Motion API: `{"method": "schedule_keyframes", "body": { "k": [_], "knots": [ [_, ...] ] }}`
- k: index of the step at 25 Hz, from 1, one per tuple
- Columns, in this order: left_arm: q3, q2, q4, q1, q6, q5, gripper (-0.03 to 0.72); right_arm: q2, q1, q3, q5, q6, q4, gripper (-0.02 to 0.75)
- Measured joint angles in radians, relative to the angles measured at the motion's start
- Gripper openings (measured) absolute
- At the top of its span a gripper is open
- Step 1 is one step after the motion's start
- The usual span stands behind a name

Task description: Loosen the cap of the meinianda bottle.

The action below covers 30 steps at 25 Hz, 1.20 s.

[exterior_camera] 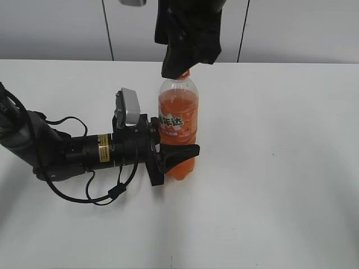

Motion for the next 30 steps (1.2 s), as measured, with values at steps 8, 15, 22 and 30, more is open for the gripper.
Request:
{"method": "schedule_keyframes", "body": {
  "k": [8, 15, 22, 30],
  "knots": [
    [0.000, 0.000, -0.001, 0.000, 0.007, 0.000, 0.395, -0.042, 0.000, 0.000, 0.000, 0.625, 0.040, 0.493],
    [0.000, 0.000, -0.002, 0.000, 0.007, 0.000, 0.395, -0.042, 0.000, 0.000, 0.000, 1.096, 0.030, 0.493],
    [0.000, 0.000, -0.005, 0.000, 0.007, 0.000, 0.395, -0.048, 0.000, 0.000, 0.000, 1.193, 0.031, 0.493],
    [0.000, 0.000, -0.005, 0.000, 0.008, 0.000, 0.395, -0.081, 0.000, 0.000, 0.000, 1.348, -0.010, 0.493]
  ]
}}
